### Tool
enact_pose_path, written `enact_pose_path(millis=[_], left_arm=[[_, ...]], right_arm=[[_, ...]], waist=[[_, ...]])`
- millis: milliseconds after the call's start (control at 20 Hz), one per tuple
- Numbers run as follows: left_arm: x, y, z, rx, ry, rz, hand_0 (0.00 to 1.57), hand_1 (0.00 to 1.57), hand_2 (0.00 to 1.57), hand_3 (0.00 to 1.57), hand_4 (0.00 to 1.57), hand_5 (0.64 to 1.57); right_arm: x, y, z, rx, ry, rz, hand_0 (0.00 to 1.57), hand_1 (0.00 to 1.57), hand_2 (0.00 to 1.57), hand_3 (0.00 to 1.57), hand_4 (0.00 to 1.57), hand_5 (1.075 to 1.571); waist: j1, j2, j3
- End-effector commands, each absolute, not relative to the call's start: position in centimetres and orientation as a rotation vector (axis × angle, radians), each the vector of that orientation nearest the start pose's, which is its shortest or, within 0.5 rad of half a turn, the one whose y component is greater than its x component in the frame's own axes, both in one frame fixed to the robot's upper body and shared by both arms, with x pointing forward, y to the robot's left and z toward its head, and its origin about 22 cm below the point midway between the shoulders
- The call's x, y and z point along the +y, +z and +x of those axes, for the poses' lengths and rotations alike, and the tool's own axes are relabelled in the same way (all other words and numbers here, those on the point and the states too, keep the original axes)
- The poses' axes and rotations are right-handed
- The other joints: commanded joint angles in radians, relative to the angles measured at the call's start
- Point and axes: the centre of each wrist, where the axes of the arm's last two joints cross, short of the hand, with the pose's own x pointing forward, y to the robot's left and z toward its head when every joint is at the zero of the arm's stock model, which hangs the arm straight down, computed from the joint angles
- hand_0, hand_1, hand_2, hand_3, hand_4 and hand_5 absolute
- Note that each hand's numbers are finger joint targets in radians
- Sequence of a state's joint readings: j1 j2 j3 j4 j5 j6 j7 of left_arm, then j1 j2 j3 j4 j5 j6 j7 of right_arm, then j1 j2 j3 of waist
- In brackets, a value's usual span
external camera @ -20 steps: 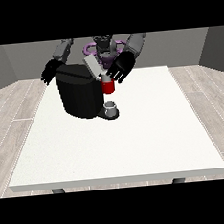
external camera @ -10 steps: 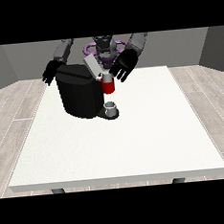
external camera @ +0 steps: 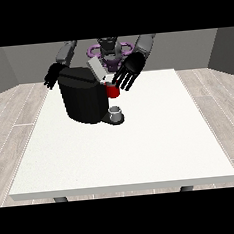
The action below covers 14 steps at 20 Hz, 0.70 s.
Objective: Insert the coffee pod into the coffee machine and close the lid
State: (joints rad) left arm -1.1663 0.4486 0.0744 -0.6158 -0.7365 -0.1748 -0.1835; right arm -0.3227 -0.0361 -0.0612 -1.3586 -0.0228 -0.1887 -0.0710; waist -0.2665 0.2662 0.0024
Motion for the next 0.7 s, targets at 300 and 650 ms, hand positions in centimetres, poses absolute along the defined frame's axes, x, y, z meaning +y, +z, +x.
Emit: enact_pose_path(millis=[300,650], left_arm=[[26.6,22.2,46.1,-1.604,-1.09,0.747,0.0,0.0,0.0,0.0,0.0,1.571],[25.6,20.7,46.0,-1.571,-1.102,0.706,0.0,0.0,0.0,0.0,0.0,1.571]], right_arm=[[-22.2,2.6,31.3,-1.708,-0.09,-0.097,0.0,0.0,0.0,0.0,0.42,1.571],[-21.9,1.9,31.1,-1.697,-0.134,-0.11,0.0,0.0,0.0,0.0,0.38,1.571]], waist=[[0.009,-0.035,-0.0022],[0.047,-0.095,-0.0022]])
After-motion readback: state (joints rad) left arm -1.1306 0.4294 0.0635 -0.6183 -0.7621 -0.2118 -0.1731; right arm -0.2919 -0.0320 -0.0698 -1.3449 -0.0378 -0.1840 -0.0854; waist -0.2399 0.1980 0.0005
